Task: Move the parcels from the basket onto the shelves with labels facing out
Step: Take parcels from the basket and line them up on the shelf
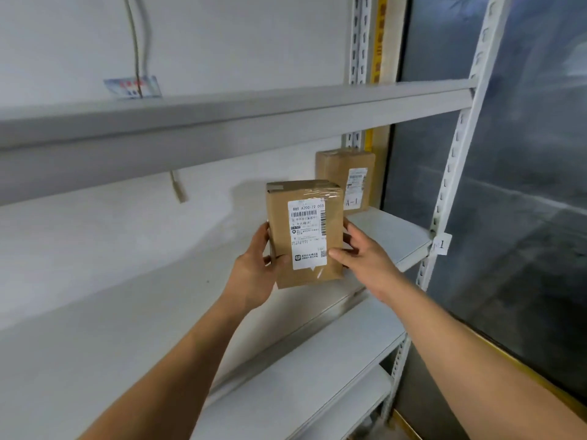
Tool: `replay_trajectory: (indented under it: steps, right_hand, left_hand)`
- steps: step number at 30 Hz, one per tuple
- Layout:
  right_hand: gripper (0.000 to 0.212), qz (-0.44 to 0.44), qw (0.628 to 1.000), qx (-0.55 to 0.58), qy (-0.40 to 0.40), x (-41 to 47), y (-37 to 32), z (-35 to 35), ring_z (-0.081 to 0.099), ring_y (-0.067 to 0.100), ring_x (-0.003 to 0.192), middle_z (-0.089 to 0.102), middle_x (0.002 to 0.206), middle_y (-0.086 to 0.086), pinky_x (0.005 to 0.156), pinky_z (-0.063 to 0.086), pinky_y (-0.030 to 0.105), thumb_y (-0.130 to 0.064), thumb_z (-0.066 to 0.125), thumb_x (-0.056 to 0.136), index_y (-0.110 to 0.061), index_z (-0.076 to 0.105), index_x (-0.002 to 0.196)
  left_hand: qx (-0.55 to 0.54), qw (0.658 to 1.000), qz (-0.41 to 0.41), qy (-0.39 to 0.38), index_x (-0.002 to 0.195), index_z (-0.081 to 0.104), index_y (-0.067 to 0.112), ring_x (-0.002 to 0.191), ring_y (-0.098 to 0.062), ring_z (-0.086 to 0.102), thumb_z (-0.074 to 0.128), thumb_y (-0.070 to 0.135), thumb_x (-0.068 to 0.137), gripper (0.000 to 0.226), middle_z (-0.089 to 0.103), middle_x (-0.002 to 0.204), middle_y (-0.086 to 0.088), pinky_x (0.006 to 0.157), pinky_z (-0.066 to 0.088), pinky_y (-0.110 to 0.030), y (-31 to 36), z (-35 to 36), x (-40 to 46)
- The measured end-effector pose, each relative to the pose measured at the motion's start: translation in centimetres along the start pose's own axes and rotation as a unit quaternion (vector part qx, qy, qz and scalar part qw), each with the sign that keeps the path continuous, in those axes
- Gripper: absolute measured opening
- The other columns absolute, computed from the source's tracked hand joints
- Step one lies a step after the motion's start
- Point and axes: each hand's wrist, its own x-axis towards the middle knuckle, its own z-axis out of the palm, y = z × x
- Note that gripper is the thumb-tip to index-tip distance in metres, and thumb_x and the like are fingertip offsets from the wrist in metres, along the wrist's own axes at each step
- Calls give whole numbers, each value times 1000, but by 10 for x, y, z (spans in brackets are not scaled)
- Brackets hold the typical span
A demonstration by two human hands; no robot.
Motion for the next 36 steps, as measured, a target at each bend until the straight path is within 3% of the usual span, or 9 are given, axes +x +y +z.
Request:
replay_trajectory:
  steps: [4, 6, 8, 11, 16, 21, 24, 28, 36]
  right_hand:
    - [76, -12, 1000, -25, -13, 44, 7, 14, 57, -13, 107, 61, 136, -17, 83, 48, 10, -20, 72, 100, -45, 34, 162]
    - [73, -12, 999, -28, -20, 69, 12, 13, 58, -10, 101, 58, 135, -14, 72, 45, 7, -21, 69, 103, -42, 32, 162]
    - [69, -13, 999, -23, -28, 92, 16, 9, 60, 0, 106, 55, 133, -13, 81, 47, 9, -20, 65, 105, -37, 31, 163]
    - [64, -20, 999, -23, -35, 130, 29, 1, 59, 6, 121, 59, 141, -10, 109, 51, 34, -20, 65, 105, -37, 39, 160]
    - [57, -10, 999, -2, -34, 182, 53, -9, 67, 9, 122, 68, 134, -13, 109, 53, 48, -23, 66, 104, -40, 47, 155]
    - [58, -2, 999, -19, -26, 215, 62, -22, 62, 14, 129, 63, 147, -9, 114, 49, 45, -31, 64, 104, -39, 43, 157]
    - [57, -4, 999, -37, -18, 225, 60, -27, 56, 20, 138, 58, 153, -6, 117, 45, 40, -33, 60, 107, -38, 40, 160]
    - [57, -8, 999, -35, -17, 236, 66, -25, 54, 21, 140, 56, 155, -2, 110, 41, 28, -29, 56, 109, -34, 38, 163]
    - [54, -8, 998, -65, 0, 253, 72, -23, 58, 24, 136, 54, 157, -2, 112, 49, 39, -34, 52, 110, -35, 37, 162]
  left_hand:
    - [10, 998, -17, 51, 148, 43, 50, 113, -14, 73, 68, 25, 100, 60, 62, 130, 34, 90, 55, -24, -18, 0, 22]
    - [14, 997, -28, 73, 154, 39, 48, 117, -17, 71, 69, 26, 99, 66, 60, 137, 28, 91, 57, -27, -23, 6, 39]
    - [23, 995, -36, 94, 156, 35, 49, 122, -21, 69, 71, 26, 98, 72, 55, 141, 26, 97, 60, -38, -27, 16, 54]
    - [28, 990, -39, 130, 157, 32, 49, 124, -24, 67, 75, 21, 94, 80, 51, 141, 24, 104, 57, -47, -33, 35, 76]
    - [-6, 985, -74, 159, 155, 33, 55, 121, -23, 70, 76, 12, 92, 88, 56, 140, 18, 98, 60, -48, -36, 61, 116]
    - [-82, 976, -103, 173, 152, 35, 59, 122, -24, 69, 76, 5, 87, 94, 58, 150, -3, 103, 57, -51, -37, 80, 149]
    - [-99, 973, -103, 181, 145, 38, 65, 121, -23, 70, 78, 7, 85, 92, 60, 147, -2, 103, 57, -52, -40, 86, 166]
    - [-87, 974, -110, 178, 152, 35, 59, 119, -19, 71, 75, 5, 88, 92, 62, 145, 3, 100, 59, -50, -37, 91, 180]
    - [-102, 970, -110, 190, 147, 38, 63, 119, -21, 71, 76, 14, 80, 91, 63, 145, -1, 100, 59, -52, -43, 97, 196]
